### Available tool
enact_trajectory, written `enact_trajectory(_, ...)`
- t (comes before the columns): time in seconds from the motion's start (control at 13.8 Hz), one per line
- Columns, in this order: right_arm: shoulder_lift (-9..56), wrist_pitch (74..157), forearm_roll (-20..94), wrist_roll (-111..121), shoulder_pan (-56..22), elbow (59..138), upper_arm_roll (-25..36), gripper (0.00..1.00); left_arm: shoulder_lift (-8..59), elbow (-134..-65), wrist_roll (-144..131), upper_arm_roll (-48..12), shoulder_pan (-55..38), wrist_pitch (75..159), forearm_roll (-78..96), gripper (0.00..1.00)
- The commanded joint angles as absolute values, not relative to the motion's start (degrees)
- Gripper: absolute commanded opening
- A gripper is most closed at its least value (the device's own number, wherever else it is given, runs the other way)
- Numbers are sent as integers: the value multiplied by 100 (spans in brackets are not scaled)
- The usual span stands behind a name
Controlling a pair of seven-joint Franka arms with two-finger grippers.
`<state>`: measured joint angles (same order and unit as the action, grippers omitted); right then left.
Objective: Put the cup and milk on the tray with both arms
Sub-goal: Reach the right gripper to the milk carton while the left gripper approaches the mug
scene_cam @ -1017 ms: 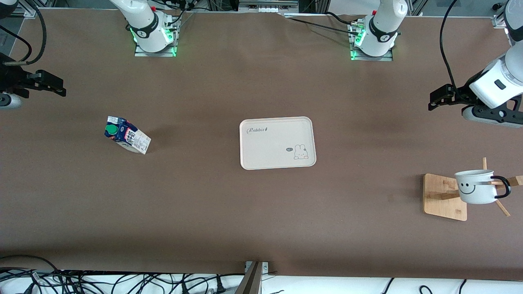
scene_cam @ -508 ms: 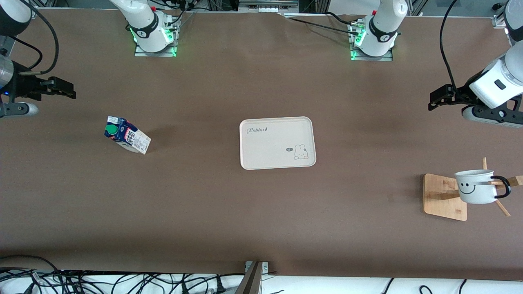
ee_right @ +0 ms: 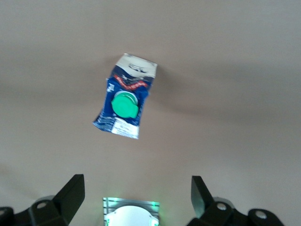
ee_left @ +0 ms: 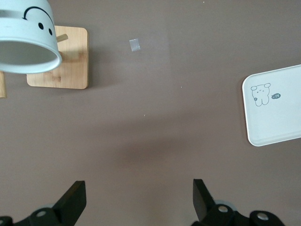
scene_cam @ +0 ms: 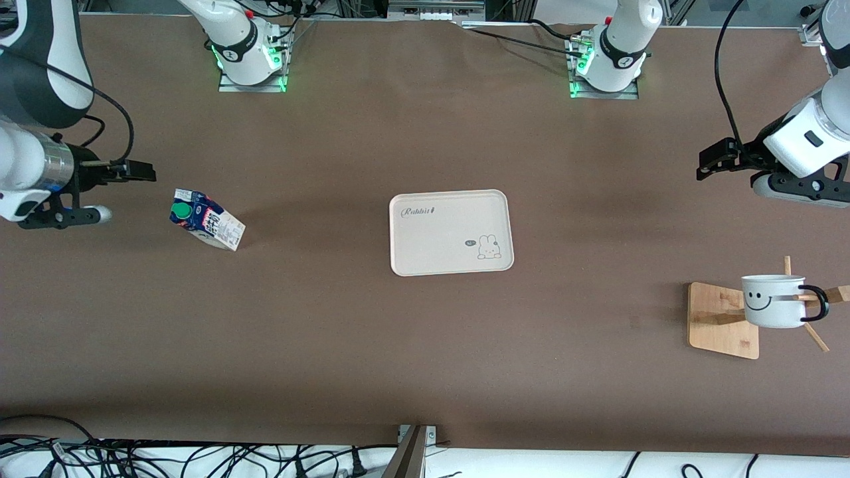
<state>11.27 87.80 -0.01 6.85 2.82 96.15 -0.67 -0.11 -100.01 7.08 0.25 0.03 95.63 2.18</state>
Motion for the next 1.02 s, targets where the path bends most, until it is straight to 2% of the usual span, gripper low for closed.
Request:
enact_trajectory(0.0, 1221, 9060, 237, 554, 360, 9737, -114, 100, 26, -10046, 659, 18, 35, 9589, 220, 100)
enact_trajectory(0.29, 1353, 9781, 229, 167, 360, 10203, -114, 100, 18, -10308, 616, 18, 35, 9824, 220, 100)
enact_trajectory(0.58, 1477, 10256, 264, -42, 352, 10432, -149, 100, -263, -11608, 642, 44, 158, 11939, 220, 100)
enact_trajectory(0.73, 1477, 10292, 264, -447, 352, 10468, -307, 100, -255, -11943, 712, 53, 193, 12924, 220, 100)
enact_trajectory(0.94, 1494, 10318, 264, -448, 352, 10477, -325, 100, -246, -12137, 712, 53, 193, 13709, 194, 100)
